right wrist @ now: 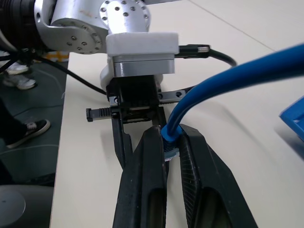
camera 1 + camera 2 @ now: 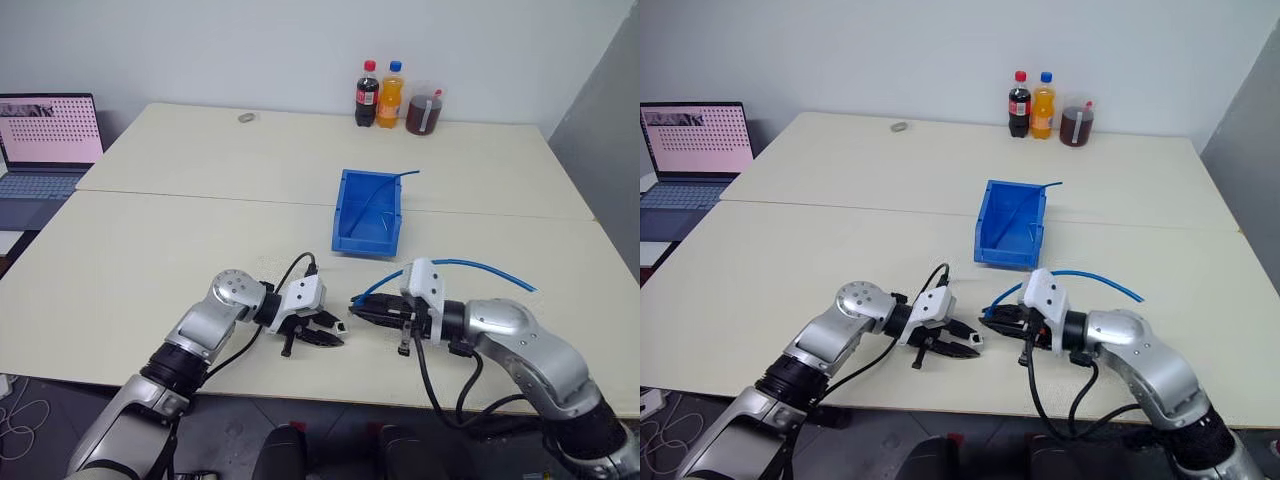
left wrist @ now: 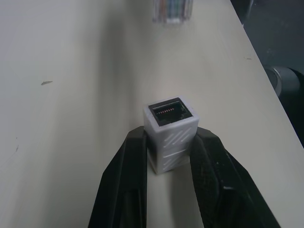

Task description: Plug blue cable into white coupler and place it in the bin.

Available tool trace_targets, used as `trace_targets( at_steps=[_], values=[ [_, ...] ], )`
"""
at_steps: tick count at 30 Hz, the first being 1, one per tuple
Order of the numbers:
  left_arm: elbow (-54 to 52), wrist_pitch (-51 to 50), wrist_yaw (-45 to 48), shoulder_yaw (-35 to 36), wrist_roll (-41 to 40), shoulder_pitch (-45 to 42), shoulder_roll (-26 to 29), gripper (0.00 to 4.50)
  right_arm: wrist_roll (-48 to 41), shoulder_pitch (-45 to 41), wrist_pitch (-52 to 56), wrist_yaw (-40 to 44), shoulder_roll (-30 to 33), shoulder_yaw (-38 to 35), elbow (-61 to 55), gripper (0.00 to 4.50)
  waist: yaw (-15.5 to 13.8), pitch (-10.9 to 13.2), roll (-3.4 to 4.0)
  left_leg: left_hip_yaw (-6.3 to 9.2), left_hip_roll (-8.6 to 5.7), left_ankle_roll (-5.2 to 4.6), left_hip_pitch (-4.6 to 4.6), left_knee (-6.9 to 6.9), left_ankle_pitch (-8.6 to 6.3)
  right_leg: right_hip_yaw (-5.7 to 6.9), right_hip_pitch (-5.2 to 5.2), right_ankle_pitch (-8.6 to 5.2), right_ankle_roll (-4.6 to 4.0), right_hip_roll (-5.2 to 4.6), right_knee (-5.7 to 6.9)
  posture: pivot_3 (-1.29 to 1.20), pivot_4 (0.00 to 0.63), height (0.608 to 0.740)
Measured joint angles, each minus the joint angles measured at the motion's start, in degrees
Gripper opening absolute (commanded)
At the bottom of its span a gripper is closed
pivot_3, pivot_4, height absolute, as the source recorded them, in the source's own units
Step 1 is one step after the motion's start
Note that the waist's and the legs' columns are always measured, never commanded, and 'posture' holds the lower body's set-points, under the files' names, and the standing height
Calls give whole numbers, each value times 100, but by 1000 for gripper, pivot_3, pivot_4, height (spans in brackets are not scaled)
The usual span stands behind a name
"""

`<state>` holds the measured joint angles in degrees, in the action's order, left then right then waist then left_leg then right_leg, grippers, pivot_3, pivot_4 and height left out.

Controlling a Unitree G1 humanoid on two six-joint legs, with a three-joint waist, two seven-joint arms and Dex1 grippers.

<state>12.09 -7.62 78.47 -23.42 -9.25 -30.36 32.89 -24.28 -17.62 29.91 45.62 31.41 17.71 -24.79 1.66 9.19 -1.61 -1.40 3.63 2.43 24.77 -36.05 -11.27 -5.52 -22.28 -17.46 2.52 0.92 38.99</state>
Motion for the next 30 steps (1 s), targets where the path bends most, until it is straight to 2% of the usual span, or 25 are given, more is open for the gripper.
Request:
trace_targets(
  at_steps=[6, 30],
  values=[
    [141, 414, 96, 3, 108, -1, -56, 936, 292, -126, -257, 397, -146, 401, 555, 124, -14, 0, 0, 0, -1, 0, 0, -1, 0, 0, 1, 4, -6, -1, 1, 0, 150, 740],
    [211, 780, 91, 35, 188, 82, -56, 935, 984, -106, -856, 662, -274, 552, 957, 116, -5, -9, 3, 0, 1, 0, -4, -1, 0, 1, 4, 4, -6, 1, 5, 0, 150, 740]
  ],
)
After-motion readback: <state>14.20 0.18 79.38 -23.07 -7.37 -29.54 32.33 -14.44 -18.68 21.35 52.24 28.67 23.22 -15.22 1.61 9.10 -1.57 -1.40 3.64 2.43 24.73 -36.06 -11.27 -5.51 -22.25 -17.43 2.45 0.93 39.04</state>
